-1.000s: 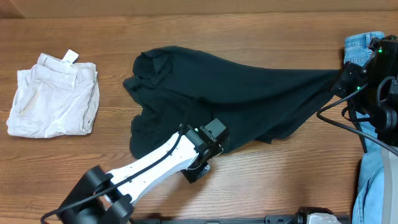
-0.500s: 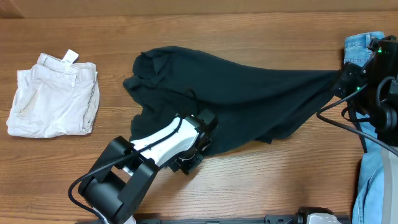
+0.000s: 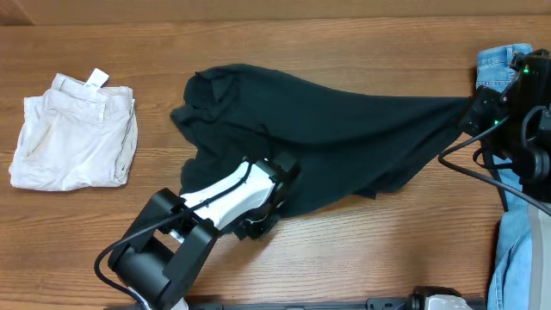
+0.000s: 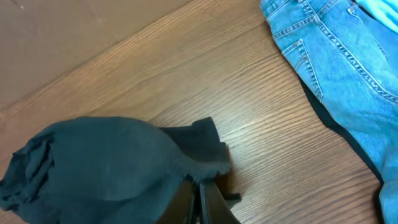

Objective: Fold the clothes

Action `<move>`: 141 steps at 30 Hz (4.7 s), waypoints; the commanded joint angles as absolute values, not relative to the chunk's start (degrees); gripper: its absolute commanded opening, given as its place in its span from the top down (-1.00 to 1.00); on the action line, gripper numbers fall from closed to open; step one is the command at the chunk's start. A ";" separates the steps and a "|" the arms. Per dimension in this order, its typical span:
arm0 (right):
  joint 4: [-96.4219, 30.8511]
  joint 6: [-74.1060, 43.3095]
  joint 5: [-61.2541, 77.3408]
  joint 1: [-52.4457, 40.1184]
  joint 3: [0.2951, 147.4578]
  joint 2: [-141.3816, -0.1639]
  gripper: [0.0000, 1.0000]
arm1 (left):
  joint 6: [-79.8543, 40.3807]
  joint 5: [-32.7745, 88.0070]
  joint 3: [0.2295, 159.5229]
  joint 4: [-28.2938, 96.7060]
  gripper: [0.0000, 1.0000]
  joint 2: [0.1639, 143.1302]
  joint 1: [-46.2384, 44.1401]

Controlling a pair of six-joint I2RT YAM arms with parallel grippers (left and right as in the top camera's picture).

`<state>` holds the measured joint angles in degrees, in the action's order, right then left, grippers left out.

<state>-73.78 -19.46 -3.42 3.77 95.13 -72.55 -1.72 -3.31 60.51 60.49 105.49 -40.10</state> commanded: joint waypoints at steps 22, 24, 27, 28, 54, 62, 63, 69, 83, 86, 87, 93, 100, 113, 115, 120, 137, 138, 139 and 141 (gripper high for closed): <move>-73.65 -19.77 -4.43 4.32 96.47 -72.14 0.92 | -4.10 -3.38 58.72 57.47 -0.10 103.74 -42.52; -73.65 -19.77 -4.43 4.32 96.47 -72.14 0.92 | -4.32 -4.56 57.65 55.33 -0.08 103.74 -41.19; -73.67 -19.77 -4.43 4.32 96.47 -72.14 0.92 | -4.23 -4.16 56.38 52.99 -0.04 103.74 -39.24; -73.69 -19.77 -4.45 4.32 96.47 -72.14 0.92 | -3.14 -3.22 56.29 53.04 0.10 103.74 -38.72; -76.38 -21.28 -4.23 4.32 96.33 -74.46 0.92 | -10.70 -14.20 92.71 88.05 0.92 81.17 -17.32; -76.79 -19.99 -4.27 4.32 96.33 -76.66 0.92 | -14.31 -21.78 100.33 96.77 0.92 80.31 -13.43; -76.84 -19.68 -4.27 4.29 96.33 -76.66 0.92 | -15.40 -22.59 101.58 96.82 0.92 80.29 -13.45; -76.84 -19.70 -4.21 4.29 96.33 -76.64 0.92 | -16.73 -23.09 110.02 96.77 0.92 80.12 -13.41; -87.24 -19.27 2.09 4.29 96.42 -76.31 0.92 | -13.72 -25.06 115.68 96.79 0.92 79.70 -13.41; -89.06 -19.27 3.84 4.25 96.40 -76.31 0.92 | -13.69 -25.04 115.68 96.79 0.92 79.70 -13.41; -89.32 -19.29 4.36 4.25 96.40 -76.31 0.92 | -13.69 -25.04 115.68 96.79 0.92 79.70 -13.43; -90.02 -19.29 5.96 4.25 94.83 -76.44 0.92 | -13.28 -25.06 115.68 96.79 0.92 79.70 -13.41; -83.50 -19.29 8.84 4.23 82.56 -78.06 0.92 | -13.23 -25.04 115.66 96.79 0.92 80.20 -13.41; -70.63 -14.52 18.33 4.21 74.28 -81.47 0.92 | -13.08 -22.31 115.59 96.79 0.92 82.74 -13.47; -67.77 -14.20 19.25 4.21 74.28 -81.47 0.92 | -13.04 -21.71 115.57 96.77 0.92 83.26 -13.52; -64.10 -13.04 22.20 4.21 74.26 -82.24 0.92 | -12.84 -20.93 115.57 96.77 0.92 84.95 -13.52; -64.95 -11.73 20.21 4.21 74.24 -83.81 0.91 | -12.12 -20.97 115.57 96.25 0.92 87.70 -13.52; -65.08 -11.77 20.23 4.21 74.24 -84.14 0.91 | -11.97 -20.95 115.57 96.16 0.92 87.70 -13.52; -65.41 -11.97 20.21 4.21 74.24 -84.58 0.90 | -11.97 -20.97 115.57 96.07 0.92 87.70 -13.52; -66.37 -12.19 20.25 4.21 74.19 -85.80 0.69 | -11.92 -20.95 115.57 96.05 0.92 87.70 -13.52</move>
<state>-65.71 -11.94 20.53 3.77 74.26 -83.83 -13.13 -21.21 114.26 96.40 87.83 -13.82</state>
